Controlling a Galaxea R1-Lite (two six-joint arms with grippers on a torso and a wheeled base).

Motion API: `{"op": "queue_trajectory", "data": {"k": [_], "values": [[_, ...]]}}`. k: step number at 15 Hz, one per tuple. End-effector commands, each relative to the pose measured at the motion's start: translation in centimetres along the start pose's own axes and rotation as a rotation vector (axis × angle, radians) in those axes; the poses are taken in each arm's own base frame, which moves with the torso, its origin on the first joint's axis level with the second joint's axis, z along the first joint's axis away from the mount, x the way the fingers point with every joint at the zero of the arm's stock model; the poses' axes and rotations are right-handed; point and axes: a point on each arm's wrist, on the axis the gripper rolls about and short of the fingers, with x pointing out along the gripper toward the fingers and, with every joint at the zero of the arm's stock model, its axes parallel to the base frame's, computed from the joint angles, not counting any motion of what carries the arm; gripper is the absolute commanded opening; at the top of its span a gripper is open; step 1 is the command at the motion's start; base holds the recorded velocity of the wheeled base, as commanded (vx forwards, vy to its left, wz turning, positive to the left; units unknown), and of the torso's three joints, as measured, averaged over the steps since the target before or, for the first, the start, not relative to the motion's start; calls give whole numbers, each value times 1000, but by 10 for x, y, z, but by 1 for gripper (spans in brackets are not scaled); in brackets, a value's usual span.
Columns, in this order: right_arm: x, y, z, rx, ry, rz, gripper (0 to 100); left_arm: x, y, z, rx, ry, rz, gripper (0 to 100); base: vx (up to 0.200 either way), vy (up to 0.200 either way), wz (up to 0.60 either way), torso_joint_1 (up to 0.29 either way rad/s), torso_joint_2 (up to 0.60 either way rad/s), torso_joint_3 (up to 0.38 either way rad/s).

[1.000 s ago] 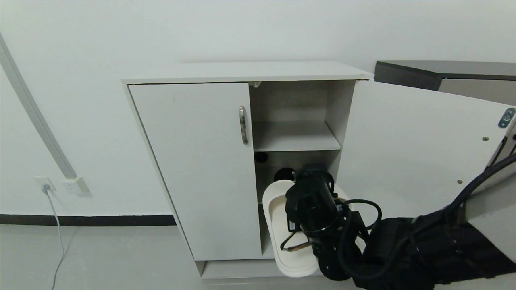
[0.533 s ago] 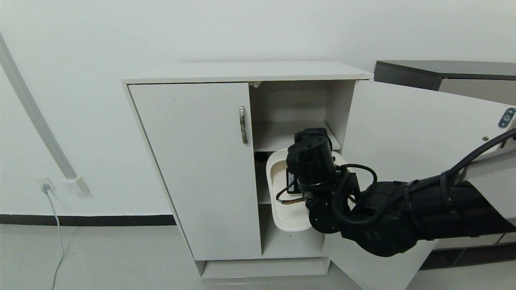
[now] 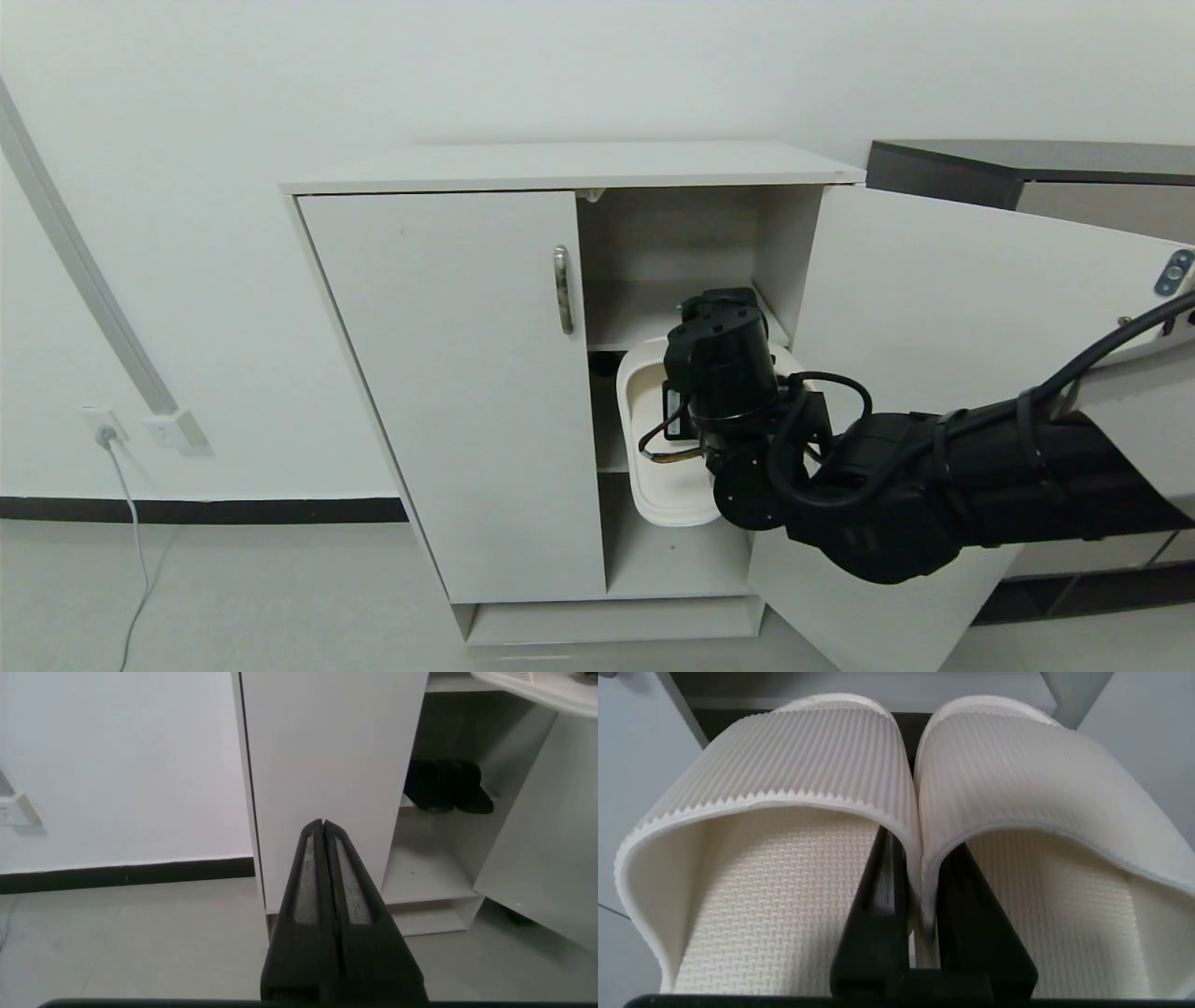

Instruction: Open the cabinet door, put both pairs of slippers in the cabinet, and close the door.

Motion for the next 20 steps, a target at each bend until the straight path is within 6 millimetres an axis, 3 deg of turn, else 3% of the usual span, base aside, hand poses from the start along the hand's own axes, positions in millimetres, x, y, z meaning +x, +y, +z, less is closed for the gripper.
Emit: {"op": "queue_trajectory", "data": {"k": [1,12,16,20], "values": [[-1,0,1,2,-3,1,0,0,0,0,0,0,0,0,200,0,0,2,-2,2],[-1,-2,-3,-15,7,-2,0,0,0,0,0,0,1,0,200,0,0,2,2,2],[4,-3,-5,-14,15,14,0,0,0,0,-3,0,1,0,0,0,0,0,0,0],[23,-8,-4,-15,38,92,0,0,0,0,-3,-2,1,0,0,0,0,0,0,0]]}}
